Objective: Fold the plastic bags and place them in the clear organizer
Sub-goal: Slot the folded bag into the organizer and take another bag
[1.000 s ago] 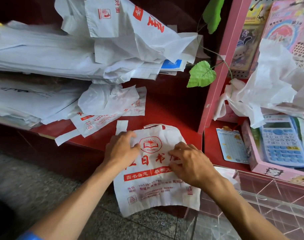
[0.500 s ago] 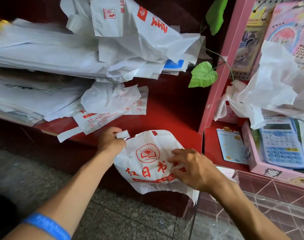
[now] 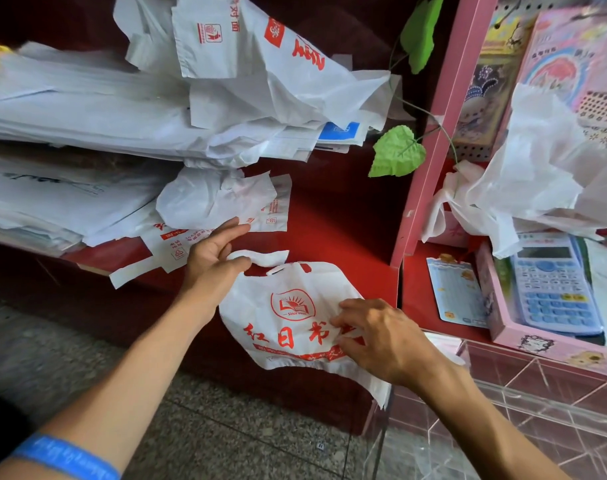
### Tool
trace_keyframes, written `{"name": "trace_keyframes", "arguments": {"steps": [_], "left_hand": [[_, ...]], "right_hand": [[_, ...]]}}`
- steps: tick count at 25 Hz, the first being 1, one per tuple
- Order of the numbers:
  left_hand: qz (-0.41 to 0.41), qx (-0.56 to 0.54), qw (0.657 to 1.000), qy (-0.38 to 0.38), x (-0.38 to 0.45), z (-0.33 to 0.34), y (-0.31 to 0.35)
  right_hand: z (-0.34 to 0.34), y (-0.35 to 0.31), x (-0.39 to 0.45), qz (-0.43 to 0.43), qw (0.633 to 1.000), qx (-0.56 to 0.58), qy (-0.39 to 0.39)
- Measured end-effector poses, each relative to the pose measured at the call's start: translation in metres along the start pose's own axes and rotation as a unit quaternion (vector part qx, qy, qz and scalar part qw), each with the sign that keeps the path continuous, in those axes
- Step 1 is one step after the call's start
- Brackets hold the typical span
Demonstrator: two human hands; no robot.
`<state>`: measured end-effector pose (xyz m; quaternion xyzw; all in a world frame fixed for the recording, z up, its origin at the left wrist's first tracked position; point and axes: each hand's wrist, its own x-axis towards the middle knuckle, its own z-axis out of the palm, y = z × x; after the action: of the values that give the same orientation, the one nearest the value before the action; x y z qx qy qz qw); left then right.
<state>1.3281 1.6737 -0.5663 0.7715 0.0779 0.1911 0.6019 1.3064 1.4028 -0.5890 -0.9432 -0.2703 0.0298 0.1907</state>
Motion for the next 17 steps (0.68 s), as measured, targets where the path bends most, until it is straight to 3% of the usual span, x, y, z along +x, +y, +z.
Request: {"name": "trace_keyframes", "arguments": {"steps": [1,3,4,7,10,17], "left_hand": [[0.043,0.111,0.992,0.028,-0.001,0.0,-0.005],[0.164,0.338,0.925,0.052,-0.006,0.002,-0.014],[0.207,0.392,0.896,0.037,-0.01,0.005,-0.016],[0.151,0.433,0.884,-0.086,-0.021,0.015,-0.007],[0.099,0.507,0.836,-0.186,-0.024,0.021,-0.013],[0.108,0.468,0.853,-0.203,-0.023,0.019,-0.019]], "right_hand": [[0.0,-0.001,-0.001,0.002,1.0,0.001,0.0],[-0.002,-0.003,-0.001,0.006,1.0,-0.004,0.002],[-0.003,-0.005,-0.002,0.01,1.0,-0.009,0.003],[-0.003,-0.008,0.0,0.023,0.999,-0.035,0.011],[-0.002,-0.01,0.007,0.051,0.996,-0.063,0.026],[0.001,0.013,0.086,0.101,0.988,-0.114,-0.036]]}}
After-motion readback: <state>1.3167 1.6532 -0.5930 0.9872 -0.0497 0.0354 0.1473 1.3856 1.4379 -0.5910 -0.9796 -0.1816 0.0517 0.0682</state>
